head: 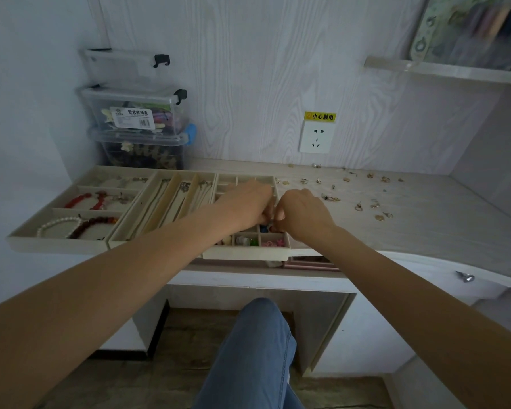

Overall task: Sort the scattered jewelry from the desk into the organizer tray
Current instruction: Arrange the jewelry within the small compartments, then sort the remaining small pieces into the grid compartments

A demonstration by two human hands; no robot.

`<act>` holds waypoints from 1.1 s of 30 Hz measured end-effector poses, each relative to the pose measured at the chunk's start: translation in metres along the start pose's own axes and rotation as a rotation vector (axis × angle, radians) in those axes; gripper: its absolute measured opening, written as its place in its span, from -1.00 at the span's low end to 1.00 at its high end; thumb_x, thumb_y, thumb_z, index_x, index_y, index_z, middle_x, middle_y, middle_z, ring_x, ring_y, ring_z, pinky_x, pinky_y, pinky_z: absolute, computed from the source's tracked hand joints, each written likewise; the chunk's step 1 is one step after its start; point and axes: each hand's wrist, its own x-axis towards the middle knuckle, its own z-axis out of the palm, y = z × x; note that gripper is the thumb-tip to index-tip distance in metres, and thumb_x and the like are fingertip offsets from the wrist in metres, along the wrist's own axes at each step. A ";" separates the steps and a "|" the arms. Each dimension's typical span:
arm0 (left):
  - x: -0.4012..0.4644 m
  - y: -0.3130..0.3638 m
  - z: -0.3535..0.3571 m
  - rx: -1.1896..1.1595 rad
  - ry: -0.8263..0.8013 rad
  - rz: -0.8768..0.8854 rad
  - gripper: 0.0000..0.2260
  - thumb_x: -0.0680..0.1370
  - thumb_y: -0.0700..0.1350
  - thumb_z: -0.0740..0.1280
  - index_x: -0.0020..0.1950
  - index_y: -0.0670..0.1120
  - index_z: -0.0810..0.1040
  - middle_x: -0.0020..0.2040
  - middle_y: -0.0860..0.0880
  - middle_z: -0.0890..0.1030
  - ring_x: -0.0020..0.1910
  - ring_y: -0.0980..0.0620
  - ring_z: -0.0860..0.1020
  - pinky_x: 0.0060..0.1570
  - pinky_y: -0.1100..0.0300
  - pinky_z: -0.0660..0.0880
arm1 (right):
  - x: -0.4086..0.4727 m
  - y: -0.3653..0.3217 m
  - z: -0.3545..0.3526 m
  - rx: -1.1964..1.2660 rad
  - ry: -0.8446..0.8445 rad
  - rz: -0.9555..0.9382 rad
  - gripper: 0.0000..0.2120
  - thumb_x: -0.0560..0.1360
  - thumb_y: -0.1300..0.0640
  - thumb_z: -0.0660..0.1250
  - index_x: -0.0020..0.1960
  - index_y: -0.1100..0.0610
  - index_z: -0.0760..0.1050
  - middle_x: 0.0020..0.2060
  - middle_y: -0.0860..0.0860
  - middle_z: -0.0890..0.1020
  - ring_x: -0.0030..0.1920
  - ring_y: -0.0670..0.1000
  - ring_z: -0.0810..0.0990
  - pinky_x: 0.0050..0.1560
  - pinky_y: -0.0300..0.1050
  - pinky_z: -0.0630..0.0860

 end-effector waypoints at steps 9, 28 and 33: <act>-0.003 0.002 -0.001 -0.063 0.002 -0.016 -0.92 0.48 -0.17 0.40 -0.05 -0.12 0.64 -0.07 -0.04 0.65 -0.09 0.04 0.60 0.05 0.09 0.53 | 0.001 0.006 0.004 0.179 -0.015 0.030 -0.94 0.41 0.17 0.44 -0.14 0.14 0.60 -0.07 0.08 0.65 0.02 0.07 0.59 0.12 0.02 0.52; 0.005 0.007 -0.013 -0.283 -0.007 -0.034 -0.90 0.51 -0.17 0.37 0.00 -0.11 0.59 -0.11 0.07 0.55 -0.13 0.15 0.49 -0.18 0.39 0.34 | -0.007 0.038 -0.017 0.441 -0.042 -0.035 -0.84 0.49 0.13 0.36 0.04 0.14 0.63 0.05 0.02 0.65 -0.02 -0.10 0.55 0.11 -0.19 0.45; 0.038 0.030 -0.021 -0.315 -0.005 -0.034 -0.84 0.57 -0.14 0.28 0.10 -0.12 0.59 0.12 -0.03 0.59 0.00 0.11 0.50 0.01 0.30 0.35 | -0.005 0.084 -0.029 0.499 0.031 0.111 -0.79 0.50 0.08 0.34 0.11 0.09 0.59 0.08 0.02 0.63 0.09 -0.03 0.56 0.01 -0.24 0.35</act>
